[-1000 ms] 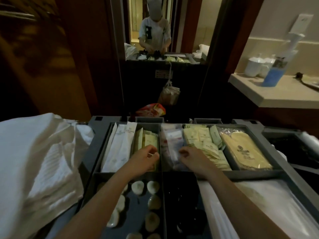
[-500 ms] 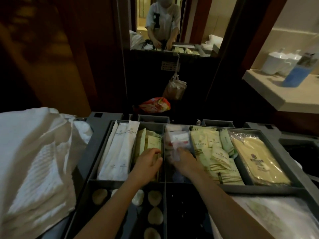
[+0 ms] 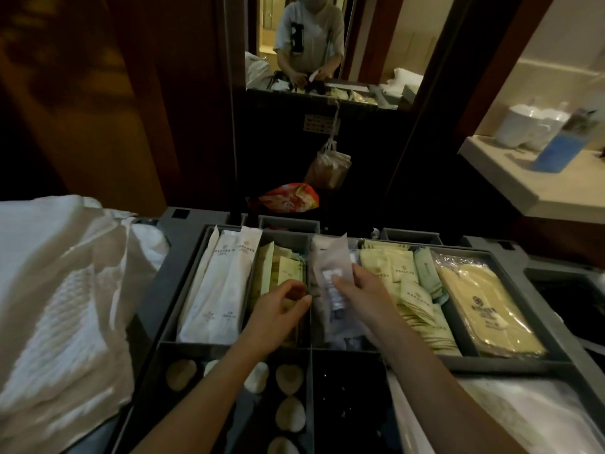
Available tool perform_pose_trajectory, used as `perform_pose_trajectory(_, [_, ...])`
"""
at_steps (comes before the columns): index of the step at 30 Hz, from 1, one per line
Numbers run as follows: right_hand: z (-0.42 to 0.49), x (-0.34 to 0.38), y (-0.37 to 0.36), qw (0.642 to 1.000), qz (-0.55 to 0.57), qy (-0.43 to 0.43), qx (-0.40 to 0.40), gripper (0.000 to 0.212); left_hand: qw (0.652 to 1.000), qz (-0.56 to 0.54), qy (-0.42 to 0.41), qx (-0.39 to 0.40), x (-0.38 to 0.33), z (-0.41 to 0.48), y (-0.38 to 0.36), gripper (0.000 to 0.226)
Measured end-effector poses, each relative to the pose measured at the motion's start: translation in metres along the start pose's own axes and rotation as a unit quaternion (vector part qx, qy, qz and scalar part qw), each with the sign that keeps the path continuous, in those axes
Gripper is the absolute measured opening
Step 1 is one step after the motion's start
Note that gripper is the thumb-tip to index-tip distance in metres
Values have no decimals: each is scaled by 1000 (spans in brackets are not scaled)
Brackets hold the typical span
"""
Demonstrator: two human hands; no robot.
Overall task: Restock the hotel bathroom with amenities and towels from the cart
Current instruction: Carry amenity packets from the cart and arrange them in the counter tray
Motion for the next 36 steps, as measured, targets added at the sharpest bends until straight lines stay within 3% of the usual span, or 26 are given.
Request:
perform_pose_trajectory(3, [0, 4, -18, 995, 99, -9, 16, 19, 998, -50, -16, 17, -3, -2, -1, 15])
perform_pose_trajectory(8, [2, 9, -49, 996, 91, 14, 13, 24, 990, -142, -11, 19, -7, -4, 3, 11])
perform_pose_trajectory(14, [21, 27, -55, 995, -61, 73, 35, 21, 985, -168, 14, -48, 2, -1, 12, 14])
perform_pose_trajectory(17, [44, 27, -27, 980, -190, 61, -6, 24, 982, -172, 23, -79, 10, 1, 15, 12])
perform_pose_trajectory(20, [66, 18, -1, 939, -339, 53, -10, 29, 981, -162, 22, -103, 15, 2, 17, 9])
perform_pose_trajectory(22, [77, 11, 4, 893, -447, 40, 20, 37, 980, -161, 20, -111, 16, 1, 19, 7])
perform_pose_trajectory(25, [88, -3, 0, 770, -635, -8, 62, 54, 973, -192, 21, -123, 16, 0, 21, 5])
perform_pose_trajectory(27, [89, -13, -8, 704, -707, -6, 68, 53, 969, -209, 24, -131, 17, 0, 21, 6])
perform_pose_trajectory(32, [88, -17, -8, 695, -717, -2, 58, 49, 965, -225, 20, -132, 16, 0, 21, 9])
perform_pose_trajectory(36, [78, -11, -5, 665, -744, 18, 64, 35, 969, -206, 9, -138, 12, -2, 22, 10])
Point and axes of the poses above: each hand's wrist, its own z-axis towards the middle knuckle, its own y-axis out of the back of the hand, x = y × z, the point moved 6 cm from there along z, towards the middle knuckle, and after that the axes turned 8 degrees about x, right-handed, at the moved point
